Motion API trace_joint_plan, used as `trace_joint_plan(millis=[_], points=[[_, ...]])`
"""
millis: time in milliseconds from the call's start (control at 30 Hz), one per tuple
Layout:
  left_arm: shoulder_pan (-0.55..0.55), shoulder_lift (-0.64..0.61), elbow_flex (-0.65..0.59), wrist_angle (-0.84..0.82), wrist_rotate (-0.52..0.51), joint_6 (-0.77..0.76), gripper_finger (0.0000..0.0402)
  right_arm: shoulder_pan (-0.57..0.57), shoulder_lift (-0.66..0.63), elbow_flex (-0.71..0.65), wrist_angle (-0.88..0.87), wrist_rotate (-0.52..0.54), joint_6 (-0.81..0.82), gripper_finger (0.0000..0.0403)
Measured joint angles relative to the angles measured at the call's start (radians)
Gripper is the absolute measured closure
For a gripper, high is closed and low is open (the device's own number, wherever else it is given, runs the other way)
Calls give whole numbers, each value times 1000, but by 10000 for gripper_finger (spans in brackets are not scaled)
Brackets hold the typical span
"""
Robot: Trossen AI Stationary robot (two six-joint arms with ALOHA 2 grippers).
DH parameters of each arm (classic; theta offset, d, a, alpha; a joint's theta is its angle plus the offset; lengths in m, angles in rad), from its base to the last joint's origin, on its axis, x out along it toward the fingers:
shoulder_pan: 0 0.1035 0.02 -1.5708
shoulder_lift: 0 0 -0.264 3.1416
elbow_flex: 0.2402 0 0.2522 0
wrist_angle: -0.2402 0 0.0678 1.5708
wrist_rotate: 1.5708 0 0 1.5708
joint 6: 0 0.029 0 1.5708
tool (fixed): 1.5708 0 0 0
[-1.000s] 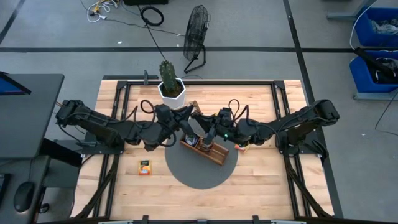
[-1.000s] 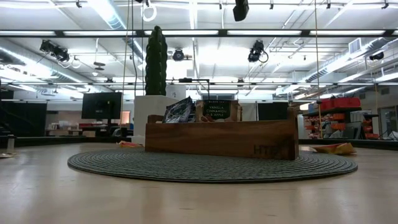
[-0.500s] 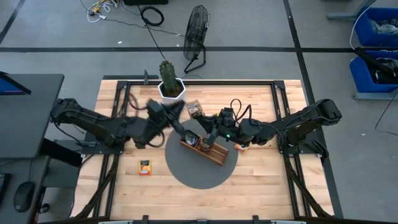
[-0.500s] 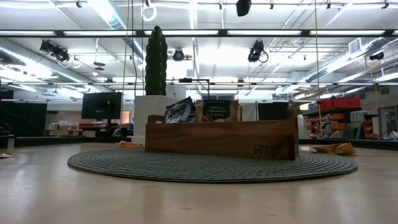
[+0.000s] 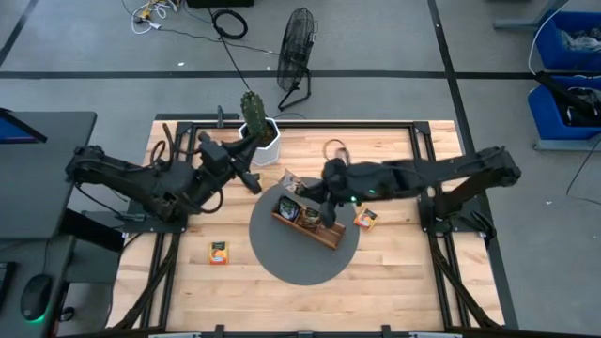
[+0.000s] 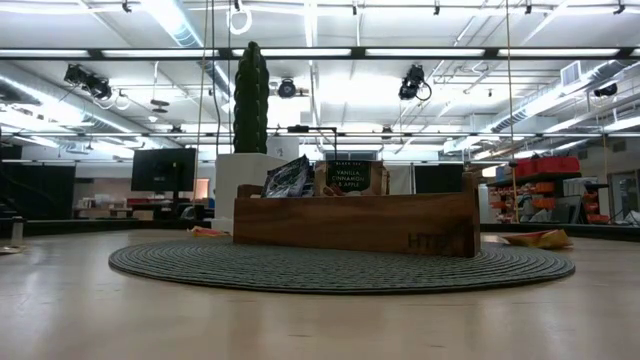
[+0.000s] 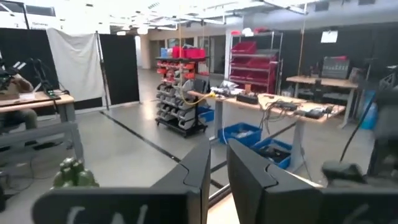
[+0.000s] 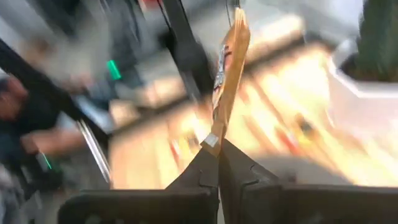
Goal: Pick & Place Tea
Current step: Put the brown tea bag into the middle section of the wooden organizer
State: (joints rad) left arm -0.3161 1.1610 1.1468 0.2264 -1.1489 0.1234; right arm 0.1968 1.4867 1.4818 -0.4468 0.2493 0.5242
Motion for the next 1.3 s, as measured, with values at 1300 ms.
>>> trace_joint_plan(millis=[1300], points=[[-19,-45,0,-690,108,-533,346,-111,490,193,-642,-345,-171,403]])
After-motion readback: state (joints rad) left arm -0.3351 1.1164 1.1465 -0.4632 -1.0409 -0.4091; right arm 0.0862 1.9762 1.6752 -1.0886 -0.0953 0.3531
